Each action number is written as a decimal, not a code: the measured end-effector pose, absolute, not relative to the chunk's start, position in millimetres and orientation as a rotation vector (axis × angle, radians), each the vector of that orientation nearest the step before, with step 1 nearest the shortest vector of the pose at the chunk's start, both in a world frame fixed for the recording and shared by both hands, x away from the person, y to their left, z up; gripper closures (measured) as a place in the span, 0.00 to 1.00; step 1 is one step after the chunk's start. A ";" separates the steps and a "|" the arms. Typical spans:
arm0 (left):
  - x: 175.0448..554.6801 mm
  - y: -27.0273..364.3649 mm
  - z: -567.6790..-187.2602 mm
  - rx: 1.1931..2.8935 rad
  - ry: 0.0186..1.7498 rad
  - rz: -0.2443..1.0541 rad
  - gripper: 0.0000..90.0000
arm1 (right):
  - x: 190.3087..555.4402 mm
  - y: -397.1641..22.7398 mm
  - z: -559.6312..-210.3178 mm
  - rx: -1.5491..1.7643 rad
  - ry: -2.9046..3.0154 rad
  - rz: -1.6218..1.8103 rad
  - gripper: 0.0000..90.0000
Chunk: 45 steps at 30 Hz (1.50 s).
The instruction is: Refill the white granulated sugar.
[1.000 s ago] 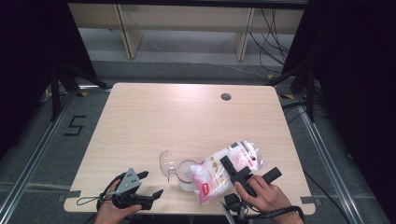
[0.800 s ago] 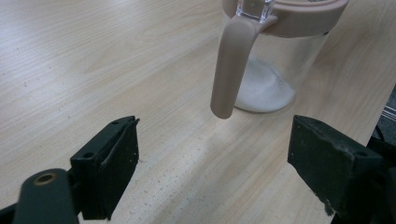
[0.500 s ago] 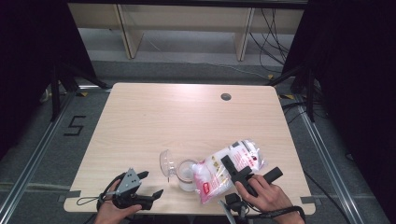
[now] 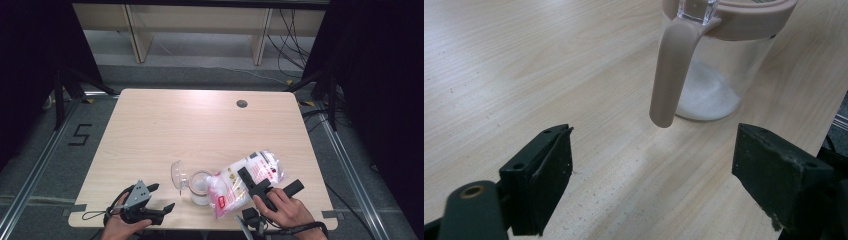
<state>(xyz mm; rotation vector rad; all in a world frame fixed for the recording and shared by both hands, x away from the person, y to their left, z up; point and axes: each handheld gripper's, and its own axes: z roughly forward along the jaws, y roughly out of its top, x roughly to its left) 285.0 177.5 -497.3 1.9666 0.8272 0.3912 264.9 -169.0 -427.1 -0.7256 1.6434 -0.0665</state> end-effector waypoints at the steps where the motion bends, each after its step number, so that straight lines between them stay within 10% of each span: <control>1: 284.9 177.4 -497.4 1.966 0.828 0.390 0.18 | 265.0 -168.3 -427.6 -0.709 1.656 -0.066 0.68; 45: 284.9 177.9 -496.9 1.969 0.825 0.393 0.18 | 266.5 -170.9 -426.1 -0.723 1.653 -0.075 0.70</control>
